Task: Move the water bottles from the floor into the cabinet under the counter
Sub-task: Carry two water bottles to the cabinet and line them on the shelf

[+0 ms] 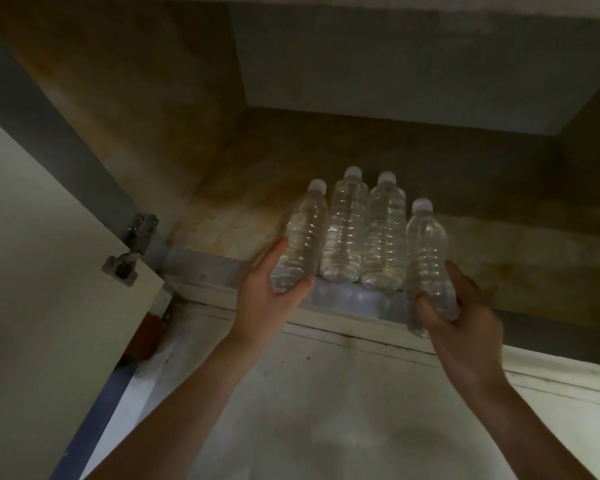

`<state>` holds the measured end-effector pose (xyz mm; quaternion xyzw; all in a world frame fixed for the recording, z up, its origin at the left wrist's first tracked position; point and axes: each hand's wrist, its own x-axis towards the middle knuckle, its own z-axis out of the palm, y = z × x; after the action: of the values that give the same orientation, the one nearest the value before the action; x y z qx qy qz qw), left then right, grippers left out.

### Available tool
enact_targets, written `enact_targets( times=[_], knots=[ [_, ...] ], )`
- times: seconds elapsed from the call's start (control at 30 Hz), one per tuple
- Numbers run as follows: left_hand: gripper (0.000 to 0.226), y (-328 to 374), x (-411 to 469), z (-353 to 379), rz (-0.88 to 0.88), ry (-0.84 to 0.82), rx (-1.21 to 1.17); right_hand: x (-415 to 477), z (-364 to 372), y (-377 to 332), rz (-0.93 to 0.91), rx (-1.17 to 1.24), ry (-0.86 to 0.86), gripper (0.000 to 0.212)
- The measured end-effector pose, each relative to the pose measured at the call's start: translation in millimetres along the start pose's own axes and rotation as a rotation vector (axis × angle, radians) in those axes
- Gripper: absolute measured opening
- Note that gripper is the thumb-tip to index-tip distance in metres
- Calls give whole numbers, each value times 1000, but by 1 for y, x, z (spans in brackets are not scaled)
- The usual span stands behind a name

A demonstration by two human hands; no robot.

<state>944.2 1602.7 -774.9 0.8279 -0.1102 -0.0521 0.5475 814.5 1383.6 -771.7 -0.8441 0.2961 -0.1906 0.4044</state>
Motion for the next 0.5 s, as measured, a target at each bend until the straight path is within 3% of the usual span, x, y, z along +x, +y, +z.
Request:
enact_targets(
  times=[0.2,0.43,0.5],
  knots=[
    [79,-2,31,10,19,-18,-20,22,4,0,-16,75,11,36],
    [76,-2,42,16,22,-6,-37,37,16,5,7,48,22,56],
    [76,-3,43,16,18,-16,-41,40,17,3,-10,47,24,51]
  ],
)
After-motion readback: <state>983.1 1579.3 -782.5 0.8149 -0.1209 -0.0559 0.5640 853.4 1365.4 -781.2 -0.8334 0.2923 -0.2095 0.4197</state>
